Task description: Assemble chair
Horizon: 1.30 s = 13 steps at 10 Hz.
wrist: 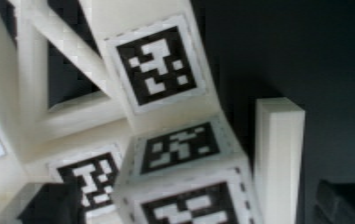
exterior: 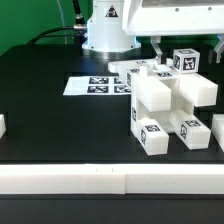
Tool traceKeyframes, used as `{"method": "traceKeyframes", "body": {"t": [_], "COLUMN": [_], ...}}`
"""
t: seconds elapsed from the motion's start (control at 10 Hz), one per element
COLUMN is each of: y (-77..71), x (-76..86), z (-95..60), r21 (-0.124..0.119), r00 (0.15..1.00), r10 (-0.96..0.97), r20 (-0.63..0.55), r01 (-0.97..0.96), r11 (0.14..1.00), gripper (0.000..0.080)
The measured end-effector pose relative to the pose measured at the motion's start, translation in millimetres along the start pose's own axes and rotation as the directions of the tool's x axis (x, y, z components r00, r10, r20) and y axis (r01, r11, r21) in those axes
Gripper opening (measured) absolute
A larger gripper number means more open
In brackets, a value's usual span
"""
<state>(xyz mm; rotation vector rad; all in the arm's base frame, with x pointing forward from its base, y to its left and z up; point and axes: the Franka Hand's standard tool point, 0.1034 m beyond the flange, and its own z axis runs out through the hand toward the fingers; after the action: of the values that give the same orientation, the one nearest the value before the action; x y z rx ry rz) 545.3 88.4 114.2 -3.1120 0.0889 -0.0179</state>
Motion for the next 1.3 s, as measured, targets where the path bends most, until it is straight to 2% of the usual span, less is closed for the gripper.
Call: {"method": "traceKeyframes", "body": {"t": [0.2, 0.3, 0.8, 1.3], "y": [0.0, 0.1, 0.2, -0.6], "x": [0.0, 0.0, 0.0, -0.3], "z": [0.0, 0.0, 0.1, 0.6], "r21": [0.0, 0.0, 0.0, 0.002], "r00": [1.0, 1.0, 0.998, 0.913], "r10": [0.002, 0.002, 0.059, 0.409], "r20": [0.0, 0.0, 0.0, 0.002], "r01": [-0.002, -0.002, -0.059, -0.409], "r11": [1.0, 1.0, 0.998, 0.913], "gripper": [0.0383, 0.0286, 0.0287, 0.0288]}}
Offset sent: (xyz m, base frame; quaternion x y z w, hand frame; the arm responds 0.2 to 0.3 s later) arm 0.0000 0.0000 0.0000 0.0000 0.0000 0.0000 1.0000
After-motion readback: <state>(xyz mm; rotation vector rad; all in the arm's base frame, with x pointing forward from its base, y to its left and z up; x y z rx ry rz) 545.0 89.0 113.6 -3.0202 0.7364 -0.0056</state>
